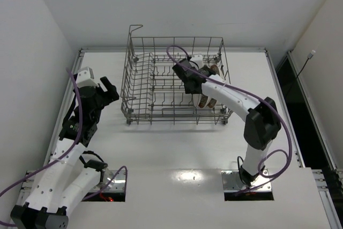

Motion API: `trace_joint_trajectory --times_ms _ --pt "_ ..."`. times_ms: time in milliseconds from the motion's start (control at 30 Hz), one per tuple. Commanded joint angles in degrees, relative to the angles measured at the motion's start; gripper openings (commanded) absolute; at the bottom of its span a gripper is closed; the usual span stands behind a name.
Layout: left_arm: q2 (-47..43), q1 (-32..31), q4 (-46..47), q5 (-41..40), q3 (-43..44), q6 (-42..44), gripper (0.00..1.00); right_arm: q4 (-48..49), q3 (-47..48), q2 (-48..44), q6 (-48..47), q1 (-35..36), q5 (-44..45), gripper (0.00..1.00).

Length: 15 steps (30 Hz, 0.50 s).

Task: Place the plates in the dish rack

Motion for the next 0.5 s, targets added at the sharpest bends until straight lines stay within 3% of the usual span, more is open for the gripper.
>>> trace_joint_trajectory --times_ms 0,133,167,200,267,467 --pt "-0.1 -0.4 1.8 -0.8 0.3 1.0 0.74 1.1 0.7 -5.1 -1.1 -0.7 -2.4 0.55" --pt "-0.1 -0.4 1.3 -0.8 0.3 1.0 0.74 -2.4 4.3 -7.6 -3.2 -0.8 -4.7 0.75" --pt "-0.1 -0.4 1.3 -0.8 0.3 1.0 0.74 -3.0 5.0 -8.2 -3.2 -0.8 -5.9 0.88" --pt "-0.1 -0.4 1.3 -0.8 0.3 1.0 0.74 -3.6 6.5 -8.8 -3.7 -0.8 -6.7 0.94" --pt "-0.1 -0.4 1.3 -0.8 0.3 1.0 0.74 -4.1 7.3 -11.4 -5.5 -0.8 -9.8 0.99" --pt "-0.1 -0.4 0.7 -0.8 0.3 1.0 0.74 -5.9 5.6 -20.7 -7.2 -0.8 -14.7 0.99"
